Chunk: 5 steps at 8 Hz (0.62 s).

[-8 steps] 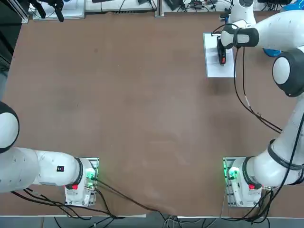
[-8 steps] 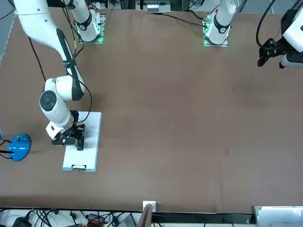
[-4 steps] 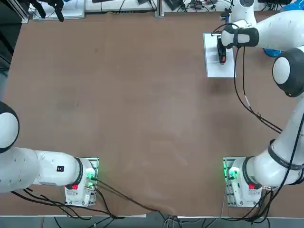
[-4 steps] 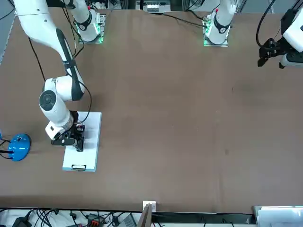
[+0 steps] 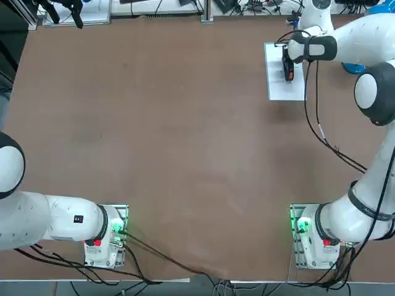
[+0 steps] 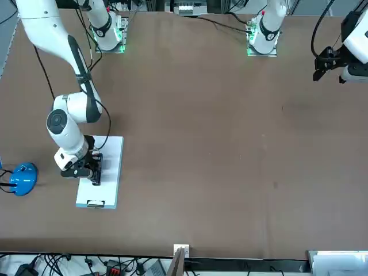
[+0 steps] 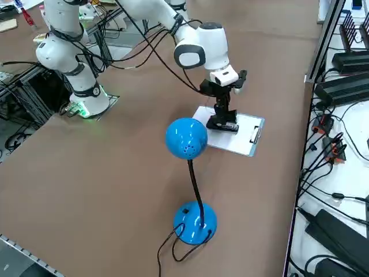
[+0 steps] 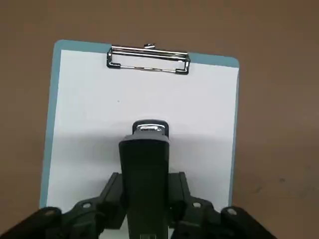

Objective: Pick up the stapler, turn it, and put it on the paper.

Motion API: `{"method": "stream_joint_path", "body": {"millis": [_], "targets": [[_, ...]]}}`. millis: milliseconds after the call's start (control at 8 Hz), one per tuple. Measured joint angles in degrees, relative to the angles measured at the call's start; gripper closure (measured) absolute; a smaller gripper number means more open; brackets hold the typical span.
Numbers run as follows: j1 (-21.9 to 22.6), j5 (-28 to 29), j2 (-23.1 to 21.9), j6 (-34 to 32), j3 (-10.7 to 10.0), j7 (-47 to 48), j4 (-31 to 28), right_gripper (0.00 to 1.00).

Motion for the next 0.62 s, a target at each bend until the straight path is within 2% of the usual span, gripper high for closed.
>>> {"method": "stream_joint_path", "body": {"millis": [625], "targets": [[-0.28,1.42,0.48,0.57,0.47,0.0,0.06,0.59]]}}
